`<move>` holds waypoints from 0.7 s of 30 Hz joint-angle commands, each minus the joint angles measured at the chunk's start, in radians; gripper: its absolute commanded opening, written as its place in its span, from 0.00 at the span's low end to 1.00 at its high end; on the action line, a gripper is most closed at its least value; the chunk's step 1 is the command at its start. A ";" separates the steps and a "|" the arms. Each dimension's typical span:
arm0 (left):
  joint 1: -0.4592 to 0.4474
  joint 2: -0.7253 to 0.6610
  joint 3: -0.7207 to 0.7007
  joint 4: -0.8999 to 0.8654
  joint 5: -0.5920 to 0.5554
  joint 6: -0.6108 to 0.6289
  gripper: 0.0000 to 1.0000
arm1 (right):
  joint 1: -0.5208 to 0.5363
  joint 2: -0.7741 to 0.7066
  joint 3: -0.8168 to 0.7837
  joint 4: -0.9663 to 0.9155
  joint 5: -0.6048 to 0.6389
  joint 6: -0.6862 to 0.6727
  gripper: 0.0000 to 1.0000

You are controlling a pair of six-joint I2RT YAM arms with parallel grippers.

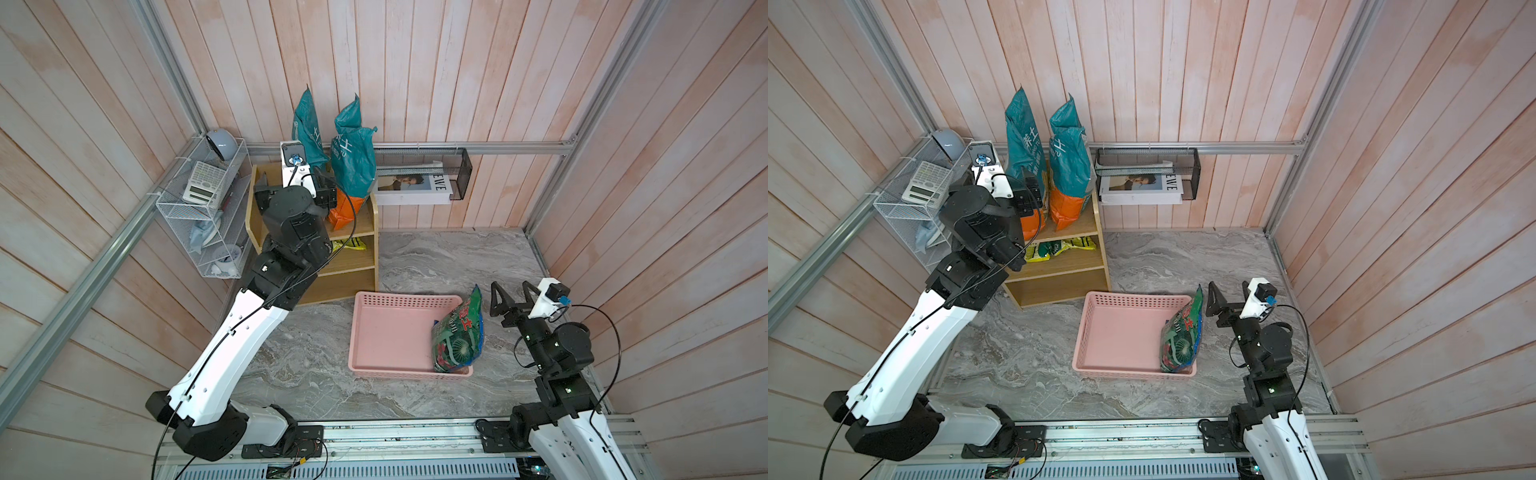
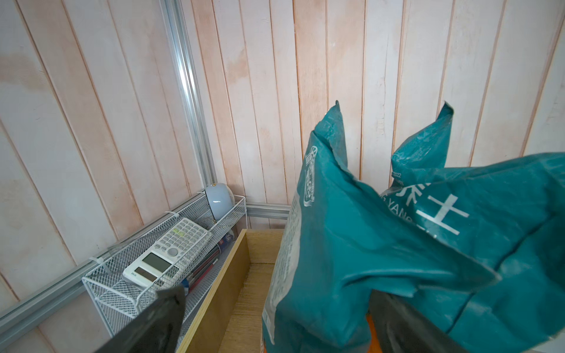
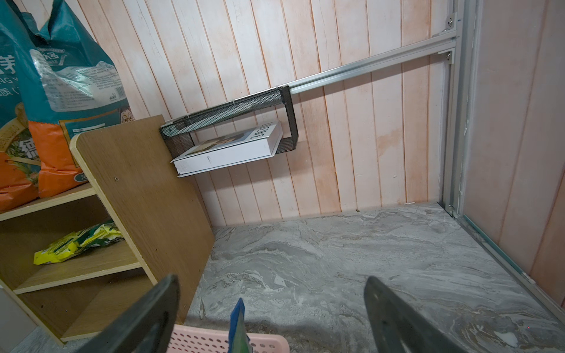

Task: Take down the fertilizer bag from the shelf
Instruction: Pick up the fertilizer bag from the shelf.

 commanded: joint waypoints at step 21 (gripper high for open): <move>0.038 -0.164 -0.121 -0.171 0.352 -0.354 1.00 | 0.002 -0.009 -0.006 0.014 -0.017 0.002 0.98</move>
